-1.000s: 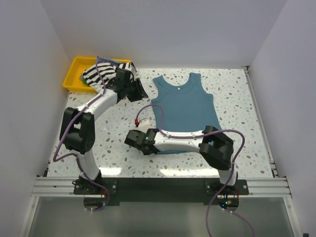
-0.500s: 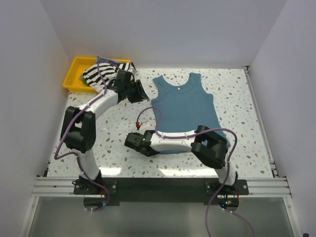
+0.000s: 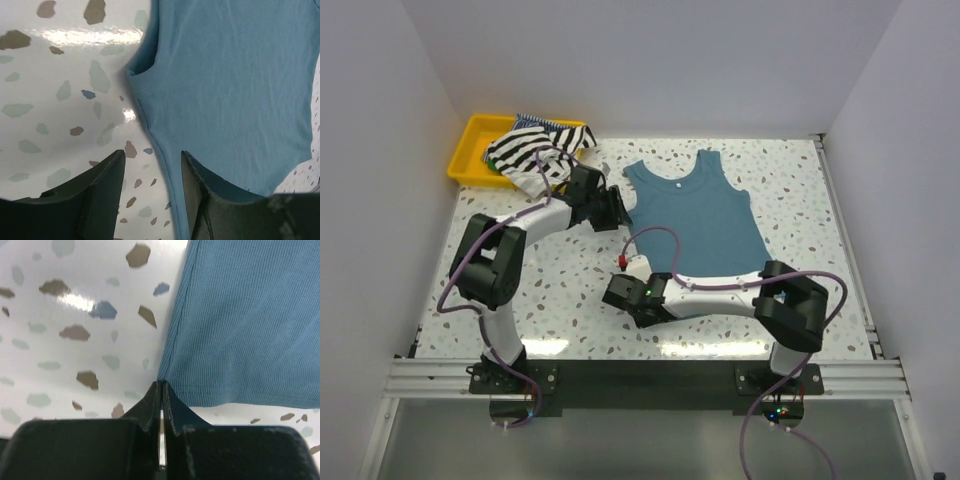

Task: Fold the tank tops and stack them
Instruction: Fold the tank top

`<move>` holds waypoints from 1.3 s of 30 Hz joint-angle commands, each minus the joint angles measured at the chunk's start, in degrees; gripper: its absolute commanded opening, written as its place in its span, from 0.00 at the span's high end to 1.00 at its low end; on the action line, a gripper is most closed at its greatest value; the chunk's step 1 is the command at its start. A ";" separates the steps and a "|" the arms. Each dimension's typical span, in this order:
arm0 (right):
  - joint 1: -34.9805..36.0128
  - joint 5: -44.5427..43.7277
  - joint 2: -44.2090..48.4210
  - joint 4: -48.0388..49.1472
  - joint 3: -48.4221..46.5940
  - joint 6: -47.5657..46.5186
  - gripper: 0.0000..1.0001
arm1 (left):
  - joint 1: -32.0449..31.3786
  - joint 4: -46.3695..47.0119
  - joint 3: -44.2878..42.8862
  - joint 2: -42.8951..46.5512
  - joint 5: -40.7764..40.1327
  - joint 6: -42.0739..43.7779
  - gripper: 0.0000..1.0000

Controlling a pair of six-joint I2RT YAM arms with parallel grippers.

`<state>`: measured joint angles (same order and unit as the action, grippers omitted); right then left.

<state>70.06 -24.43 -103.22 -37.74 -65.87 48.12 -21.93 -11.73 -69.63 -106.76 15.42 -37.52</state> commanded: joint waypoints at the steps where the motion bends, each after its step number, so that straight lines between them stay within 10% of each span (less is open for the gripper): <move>1: -0.01 5.09 6.45 5.56 3.55 -0.22 1.00 | -1.27 6.63 0.37 -1.60 0.14 -1.50 0.46; 14: -0.37 6.58 9.44 4.69 4.87 0.31 1.00 | -1.36 9.62 -1.65 -7.93 -2.85 -2.39 0.49; 28: -0.37 13.34 5.84 5.91 -0.31 -1.45 1.00 | -0.66 5.67 -4.55 -7.60 -14.44 -2.03 0.92; 39: -1.59 23.63 -3.57 10.31 -11.39 -3.03 1.00 | 2.77 -0.84 -9.83 -5.65 -23.24 1.92 1.00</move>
<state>69.21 -6.42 -106.17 -29.56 -74.48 45.78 -19.79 -11.42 -76.01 -115.26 -2.39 -38.26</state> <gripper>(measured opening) 0.012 0.090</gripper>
